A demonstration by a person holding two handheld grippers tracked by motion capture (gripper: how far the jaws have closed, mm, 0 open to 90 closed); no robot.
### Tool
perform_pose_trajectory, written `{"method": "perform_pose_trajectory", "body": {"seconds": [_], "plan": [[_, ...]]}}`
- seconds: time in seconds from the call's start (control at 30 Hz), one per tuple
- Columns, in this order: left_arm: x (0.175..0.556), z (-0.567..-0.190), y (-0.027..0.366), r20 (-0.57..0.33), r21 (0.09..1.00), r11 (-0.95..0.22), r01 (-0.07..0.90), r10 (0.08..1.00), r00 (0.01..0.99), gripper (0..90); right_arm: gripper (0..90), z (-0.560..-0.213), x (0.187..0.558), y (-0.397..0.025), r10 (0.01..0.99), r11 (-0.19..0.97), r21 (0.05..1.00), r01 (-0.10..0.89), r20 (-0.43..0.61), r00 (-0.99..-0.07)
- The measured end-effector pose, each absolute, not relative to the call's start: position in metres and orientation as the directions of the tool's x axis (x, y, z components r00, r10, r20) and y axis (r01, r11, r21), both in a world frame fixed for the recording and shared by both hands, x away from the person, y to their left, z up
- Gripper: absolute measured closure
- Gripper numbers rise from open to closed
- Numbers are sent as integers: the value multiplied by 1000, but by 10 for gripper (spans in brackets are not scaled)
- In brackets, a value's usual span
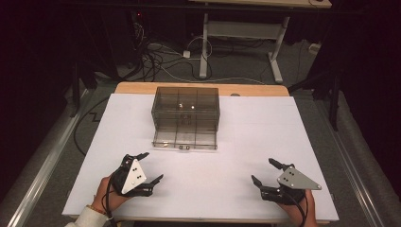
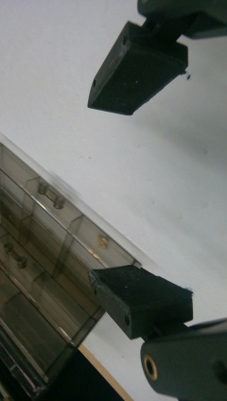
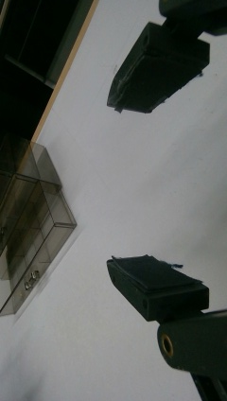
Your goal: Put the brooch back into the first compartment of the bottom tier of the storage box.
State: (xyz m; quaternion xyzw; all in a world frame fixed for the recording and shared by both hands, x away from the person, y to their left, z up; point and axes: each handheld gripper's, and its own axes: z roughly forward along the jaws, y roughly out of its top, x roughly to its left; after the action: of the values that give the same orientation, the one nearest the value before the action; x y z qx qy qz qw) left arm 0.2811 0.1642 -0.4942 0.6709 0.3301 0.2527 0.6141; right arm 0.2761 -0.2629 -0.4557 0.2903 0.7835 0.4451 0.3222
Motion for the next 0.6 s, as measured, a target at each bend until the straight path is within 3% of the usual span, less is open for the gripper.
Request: {"method": "perform_pose_trajectory", "body": {"seconds": [0.6], "plan": [[265,-512,198,-178,970,34,242,781,599,164,195,-457,281,-265,747,427,886,178,-235,-621]]}}
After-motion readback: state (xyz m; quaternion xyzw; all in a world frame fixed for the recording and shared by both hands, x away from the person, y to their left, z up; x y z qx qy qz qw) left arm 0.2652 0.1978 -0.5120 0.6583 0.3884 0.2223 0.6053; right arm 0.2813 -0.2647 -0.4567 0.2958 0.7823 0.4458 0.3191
